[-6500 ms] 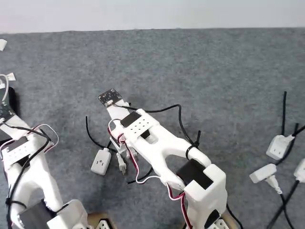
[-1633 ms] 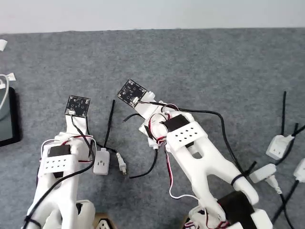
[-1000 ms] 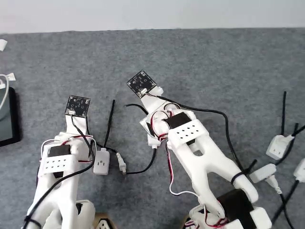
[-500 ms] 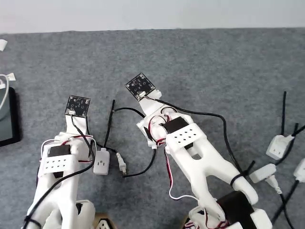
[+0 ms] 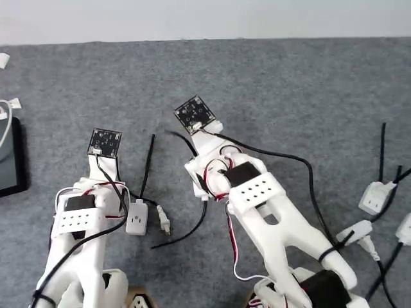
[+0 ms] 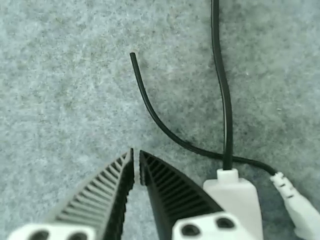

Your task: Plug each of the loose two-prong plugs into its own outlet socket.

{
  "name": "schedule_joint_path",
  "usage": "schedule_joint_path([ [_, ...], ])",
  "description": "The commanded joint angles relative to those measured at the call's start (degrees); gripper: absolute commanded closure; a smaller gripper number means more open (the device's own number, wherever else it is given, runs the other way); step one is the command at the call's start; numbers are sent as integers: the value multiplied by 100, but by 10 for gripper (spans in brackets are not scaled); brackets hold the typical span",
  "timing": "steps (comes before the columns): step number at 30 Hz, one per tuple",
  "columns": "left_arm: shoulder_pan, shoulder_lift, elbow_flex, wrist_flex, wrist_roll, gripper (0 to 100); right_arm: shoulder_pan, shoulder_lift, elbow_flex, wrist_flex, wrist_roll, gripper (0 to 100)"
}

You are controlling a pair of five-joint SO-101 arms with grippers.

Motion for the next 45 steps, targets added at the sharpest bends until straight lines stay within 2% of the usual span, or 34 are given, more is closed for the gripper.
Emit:
schedule_joint_path([
  [1, -26, 18, -286, -105, -79, 984, -4, -268, -35, -48, -62, 991],
  [38, -26, 18, -286, -97, -79, 984, 330, 233, 123, -655, 141, 991],
  [45, -26, 18, -286, -97, -79, 984, 321, -400, 343, -514, 141, 991],
])
